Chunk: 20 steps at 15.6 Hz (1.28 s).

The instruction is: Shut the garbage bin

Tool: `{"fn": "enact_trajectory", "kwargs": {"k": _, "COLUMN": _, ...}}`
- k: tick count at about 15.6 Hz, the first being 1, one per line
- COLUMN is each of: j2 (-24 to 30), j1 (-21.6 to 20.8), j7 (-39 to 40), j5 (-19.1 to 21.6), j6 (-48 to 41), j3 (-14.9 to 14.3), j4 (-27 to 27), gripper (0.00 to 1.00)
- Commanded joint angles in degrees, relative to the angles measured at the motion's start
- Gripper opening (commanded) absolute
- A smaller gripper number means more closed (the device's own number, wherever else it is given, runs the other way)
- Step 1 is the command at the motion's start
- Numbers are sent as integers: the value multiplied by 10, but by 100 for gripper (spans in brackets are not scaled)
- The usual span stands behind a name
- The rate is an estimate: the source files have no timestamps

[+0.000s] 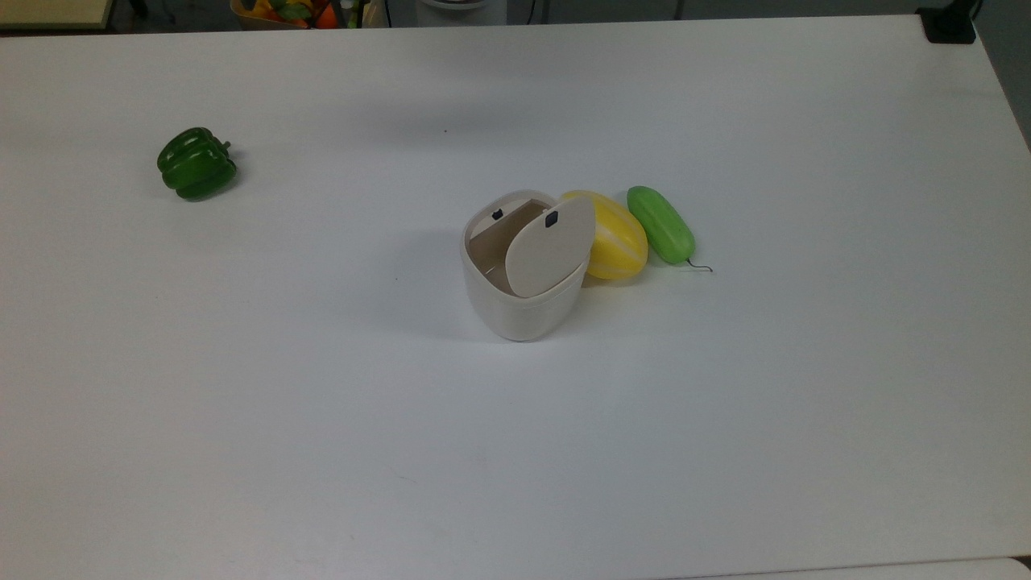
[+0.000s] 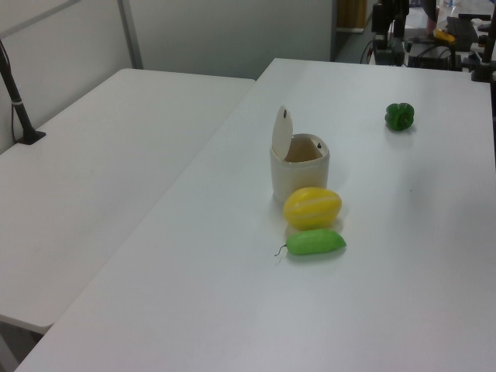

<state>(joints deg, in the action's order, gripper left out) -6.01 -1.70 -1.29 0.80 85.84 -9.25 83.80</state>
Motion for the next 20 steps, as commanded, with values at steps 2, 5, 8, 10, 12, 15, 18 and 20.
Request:
{"fn": "enact_trajectory", "kwargs": {"k": 2, "j2": -3, "j1": -8, "j7": 2, "j5": 12, "j6": -2, "j3": -5, "j4": 5, "gripper": 100}}
{"fn": "enact_trajectory", "kwargs": {"k": 5, "j2": -17, "j1": -15, "j7": 9, "j5": 12, "j6": 28, "j3": 0, "j4": 5, "gripper": 100}}
{"fn": "enact_trajectory", "kwargs": {"k": 8, "j2": -18, "j1": -20, "j7": 52, "j5": 21, "j6": 41, "j3": 1, "j4": 5, "gripper": 100}}
{"fn": "enact_trajectory", "kwargs": {"k": 10, "j2": -17, "j1": -30, "j7": 74, "j5": 23, "j6": 41, "j3": 2, "j4": 4, "gripper": 100}}
{"fn": "enact_trajectory", "kwargs": {"k": 12, "j2": -15, "j1": -37, "j7": 97, "j5": 25, "j6": 41, "j3": 5, "j4": 3, "gripper": 87}}
{"fn": "enact_trajectory", "kwargs": {"k": 15, "j2": -11, "j1": -37, "j7": 150, "j5": 60, "j6": 41, "j3": 14, "j4": 3, "gripper": 44}}
{"fn": "enact_trajectory", "kwargs": {"k": 18, "j2": -12, "j1": -37, "j7": 185, "j5": 98, "j6": 49, "j3": 14, "j4": 3, "gripper": 10}}
{"fn": "enact_trajectory", "kwargs": {"k": 20, "j2": -11, "j1": -41, "j7": 226, "j5": 104, "j6": 53, "j3": 16, "j4": 3, "gripper": 7}}
